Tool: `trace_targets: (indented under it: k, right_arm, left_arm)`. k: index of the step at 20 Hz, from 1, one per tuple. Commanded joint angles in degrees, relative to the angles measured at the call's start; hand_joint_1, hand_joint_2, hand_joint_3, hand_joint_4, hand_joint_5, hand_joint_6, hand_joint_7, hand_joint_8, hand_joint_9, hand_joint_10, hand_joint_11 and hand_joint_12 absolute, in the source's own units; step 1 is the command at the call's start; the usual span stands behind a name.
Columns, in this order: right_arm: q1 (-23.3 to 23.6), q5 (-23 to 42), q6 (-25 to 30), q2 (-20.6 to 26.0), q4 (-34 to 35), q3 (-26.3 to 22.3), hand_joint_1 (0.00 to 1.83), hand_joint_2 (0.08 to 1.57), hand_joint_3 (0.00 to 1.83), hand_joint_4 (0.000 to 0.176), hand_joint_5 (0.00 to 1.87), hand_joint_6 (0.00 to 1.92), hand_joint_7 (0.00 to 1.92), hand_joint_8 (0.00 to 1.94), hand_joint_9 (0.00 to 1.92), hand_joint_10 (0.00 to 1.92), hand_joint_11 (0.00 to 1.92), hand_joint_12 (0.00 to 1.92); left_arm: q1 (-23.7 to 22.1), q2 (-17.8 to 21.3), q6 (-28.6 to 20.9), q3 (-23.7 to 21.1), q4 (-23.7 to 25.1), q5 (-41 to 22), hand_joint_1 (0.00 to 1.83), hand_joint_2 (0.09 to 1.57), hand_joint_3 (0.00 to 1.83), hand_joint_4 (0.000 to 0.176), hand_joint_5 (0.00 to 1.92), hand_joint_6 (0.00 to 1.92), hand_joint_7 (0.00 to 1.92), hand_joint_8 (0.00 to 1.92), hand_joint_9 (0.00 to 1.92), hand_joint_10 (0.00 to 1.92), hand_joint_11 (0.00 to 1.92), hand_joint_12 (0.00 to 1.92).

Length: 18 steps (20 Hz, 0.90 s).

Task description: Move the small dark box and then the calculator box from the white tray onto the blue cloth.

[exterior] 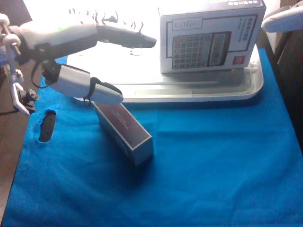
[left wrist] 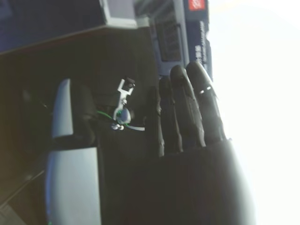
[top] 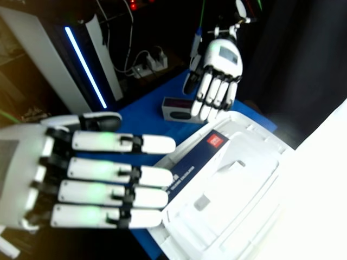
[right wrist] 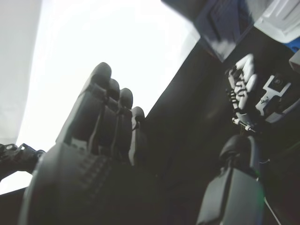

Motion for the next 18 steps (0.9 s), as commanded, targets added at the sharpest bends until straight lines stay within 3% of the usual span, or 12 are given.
trace_targets:
  k: [1,2,4,7,8,10,11,12,13,14,17,18]
  right_arm:
    - [0.77,4.83,0.28,-0.18,2.47,0.44,0.8,0.72,0.0,0.126,0.21,0.0,0.38,0.0,0.37,0.0,0.45,0.04]
    - [0.77,3.82,0.57,-0.64,2.6,1.14,0.81,0.72,0.0,0.121,0.2,0.0,0.38,0.0,0.39,0.01,0.46,0.05]
    - [0.78,3.04,2.09,-2.18,2.92,3.04,0.8,0.7,0.0,0.119,0.2,0.0,0.39,0.0,0.4,0.01,0.48,0.05]
    - [0.79,2.55,6.4,-5.33,2.02,7.49,0.8,0.7,0.0,0.135,0.19,0.0,0.36,0.0,0.36,0.0,0.44,0.03]
    - [0.88,1.95,6.47,-5.79,2.02,8.11,0.78,0.71,0.0,0.121,0.17,0.0,0.37,0.0,0.35,0.0,0.42,0.02]
    - [2.23,-0.25,6.47,-6.33,0.99,8.68,0.79,0.69,0.0,0.131,0.19,0.01,0.42,0.02,0.4,0.02,0.47,0.04]
    - [2.96,-1.34,6.47,-6.82,0.19,8.97,0.78,0.69,0.0,0.085,0.21,0.0,0.47,0.01,0.44,0.01,0.5,0.07]
    - [3.15,-1.81,6.47,-7.4,-0.01,9.34,0.78,0.7,0.01,0.077,0.2,0.0,0.46,0.0,0.45,0.01,0.51,0.08]
    - [3.15,-2.0,6.47,-7.93,0.0,9.78,0.8,0.72,0.0,0.095,0.21,0.0,0.45,0.0,0.47,0.02,0.45,0.28]
    - [3.15,-2.7,6.47,-8.66,-0.01,10.52,0.8,0.7,0.03,0.106,0.23,0.0,0.47,0.0,0.48,0.0,0.3,0.62]
    - [3.15,-4.57,8.6,-10.72,-0.56,13.35,0.84,0.72,0.0,0.053,0.28,0.0,0.43,0.0,0.49,0.0,0.24,0.86]
    - [3.14,-4.61,10.15,-11.44,-1.07,14.28,0.84,0.72,0.0,0.035,0.31,0.0,0.43,0.0,0.49,0.0,0.21,0.9]
  left_arm:
    - [-1.16,0.4,0.47,-0.09,-3.98,-6.33,0.97,0.99,0.01,0.02,0.46,0.01,0.52,0.01,0.51,0.01,0.0,1.21]
    - [-1.32,0.85,1.81,-0.37,-5.69,-7.34,1.0,1.05,0.02,0.0,0.43,0.0,0.52,0.01,0.5,0.01,0.0,1.15]
    - [-1.32,1.54,3.84,-0.75,-8.33,-9.18,0.94,1.08,0.01,0.027,0.42,0.0,0.51,0.0,0.52,0.01,0.0,1.05]
    - [-1.32,1.81,4.41,-0.88,-9.68,-10.98,0.93,0.98,0.0,0.031,0.49,0.01,0.57,0.01,0.6,0.02,0.07,1.32]
    - [-1.32,1.81,5.03,-1.03,-10.21,-11.77,0.94,0.97,0.0,0.03,0.51,0.01,0.56,0.0,0.58,0.01,0.07,1.33]
    - [-1.33,1.92,6.33,-1.4,-11.59,-13.47,0.89,0.97,0.0,0.062,0.5,0.0,0.52,0.0,0.53,0.0,0.03,1.32]
    - [-1.31,2.09,6.52,-1.57,-12.07,-14.27,0.88,0.96,0.0,0.064,0.5,0.0,0.53,0.01,0.57,0.02,0.07,1.34]
    - [-1.3,2.17,6.57,-1.68,-12.34,-14.76,0.86,0.96,0.0,0.054,0.49,0.0,0.55,0.01,0.59,0.03,0.11,1.36]
    - [-1.32,2.17,6.68,-1.75,-12.56,-15.0,0.85,0.95,0.0,0.042,0.46,0.0,0.55,0.01,0.61,0.03,0.1,1.43]
    - [-1.31,2.15,7.01,-1.83,-13.25,-15.58,0.83,0.93,0.0,0.054,0.46,0.0,0.56,0.01,0.6,0.03,0.07,1.45]
    - [-1.34,2.06,8.25,-2.38,-15.29,-17.83,0.86,0.93,0.0,0.024,0.43,0.0,0.58,0.01,0.61,0.04,0.04,1.47]
    - [-1.36,2.17,8.54,-2.63,-15.64,-18.42,0.86,0.94,0.0,0.04,0.43,0.0,0.58,0.01,0.62,0.05,0.03,1.46]
